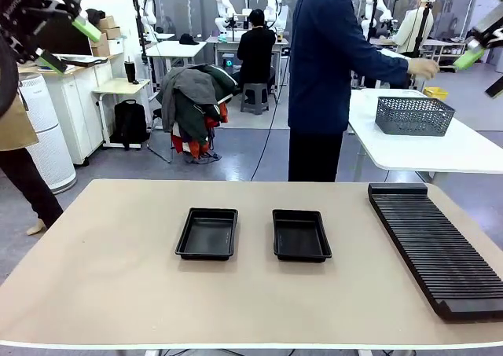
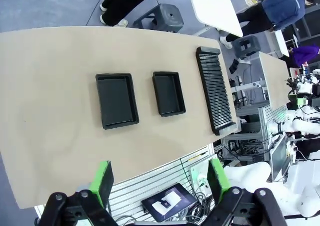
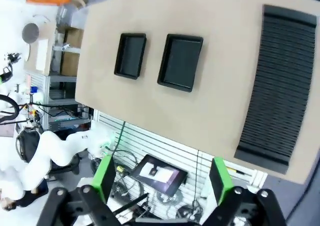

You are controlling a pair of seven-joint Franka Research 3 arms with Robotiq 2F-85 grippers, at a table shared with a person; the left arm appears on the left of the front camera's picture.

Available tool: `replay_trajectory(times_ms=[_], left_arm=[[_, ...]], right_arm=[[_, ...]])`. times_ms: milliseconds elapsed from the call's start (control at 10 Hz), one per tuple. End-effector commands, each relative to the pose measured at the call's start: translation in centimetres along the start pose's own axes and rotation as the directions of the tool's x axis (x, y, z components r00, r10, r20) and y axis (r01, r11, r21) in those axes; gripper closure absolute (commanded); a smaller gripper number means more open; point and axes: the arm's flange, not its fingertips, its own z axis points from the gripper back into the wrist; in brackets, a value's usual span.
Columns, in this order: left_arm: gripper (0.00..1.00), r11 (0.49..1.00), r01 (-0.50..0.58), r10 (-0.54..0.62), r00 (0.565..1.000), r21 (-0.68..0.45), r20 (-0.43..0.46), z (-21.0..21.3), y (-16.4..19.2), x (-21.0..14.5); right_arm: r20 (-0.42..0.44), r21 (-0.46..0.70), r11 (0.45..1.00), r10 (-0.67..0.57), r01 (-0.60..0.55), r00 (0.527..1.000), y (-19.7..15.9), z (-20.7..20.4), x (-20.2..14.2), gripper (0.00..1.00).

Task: Inspect and transfer BCBs to ESD trays.
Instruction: Pick up the Blank PCB from the PCB Rack and place it in the left ESD tray.

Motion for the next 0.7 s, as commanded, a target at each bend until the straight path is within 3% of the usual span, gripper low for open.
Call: replay_trajectory(times_ms=[0,300,600], left_arm=[[0.00,0.999,-0.040,0.040,0.999,-0.011,-0.008,0.8,-0.5,0.3],[0.00,0.997,-0.074,0.074,0.997,0.011,0.009,2.2,-0.7,0.5],[0.00,0.997,-0.081,0.081,0.996,0.014,0.023,3.3,-0.8,-0.1]], right_arm=[[0.001,0.068,0.995,-0.077,0.077,0.997,-1.1,3.0,1.5,0.00],[0.028,0.075,0.995,-0.073,0.071,0.997,-3.2,6.5,1.4,0.00],[0.041,0.040,0.998,-0.044,0.043,0.998,-3.7,6.9,1.2,0.00]])
